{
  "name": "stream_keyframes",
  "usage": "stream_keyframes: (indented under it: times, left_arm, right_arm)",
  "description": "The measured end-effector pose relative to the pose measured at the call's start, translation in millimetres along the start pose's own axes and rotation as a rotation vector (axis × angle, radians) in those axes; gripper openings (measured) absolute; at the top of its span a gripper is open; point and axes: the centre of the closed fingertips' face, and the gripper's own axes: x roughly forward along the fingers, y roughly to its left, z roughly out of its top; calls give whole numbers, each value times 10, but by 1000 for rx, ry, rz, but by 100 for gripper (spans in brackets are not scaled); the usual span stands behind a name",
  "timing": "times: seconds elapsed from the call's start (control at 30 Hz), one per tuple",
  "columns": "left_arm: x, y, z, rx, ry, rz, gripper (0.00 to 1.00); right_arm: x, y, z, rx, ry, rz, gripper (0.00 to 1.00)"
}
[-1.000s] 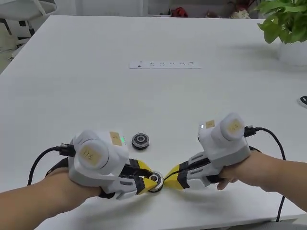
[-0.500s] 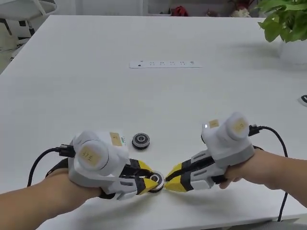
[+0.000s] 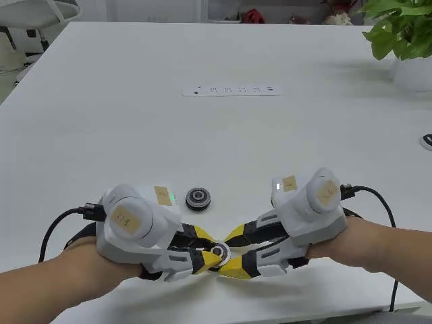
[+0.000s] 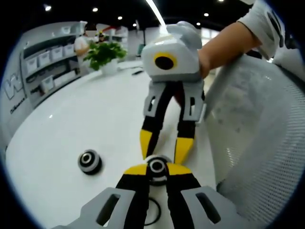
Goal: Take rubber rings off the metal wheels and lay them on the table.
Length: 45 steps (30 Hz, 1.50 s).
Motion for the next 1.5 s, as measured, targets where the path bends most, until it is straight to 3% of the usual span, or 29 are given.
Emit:
stream_keyframes:
  times: [0.27,0.57,0.67,0.7,0.93,1.23,1.3,1.5]
  left_arm:
    - [0,2,0,-2,-2,-1,13]
    - [-2,0,0,-6,-3,1,13]
    - [-7,8,-4,-8,-2,3,13]
    - [-7,8,-4,-10,-3,2,13]
    - [-3,5,-7,-6,-2,3,13]
    - [-2,-1,-4,-11,-7,1,13]
    - [-2,-1,-3,-11,-7,1,13]
    - [-4,-2,-2,-14,-9,1,13]
  right_arm:
    - [-63,-19,-57,11,15,7,15]
    - [-77,-17,-68,35,17,13,12]
    - [-84,-13,-91,48,26,18,7]
    - [-78,-45,-124,50,41,-3,0]
    - [-91,-5,-74,22,32,17,1]
    - [-22,46,7,-46,-5,17,24]
    - [1,22,21,-69,-8,-3,23]
    - [-47,11,-7,-54,-10,13,20]
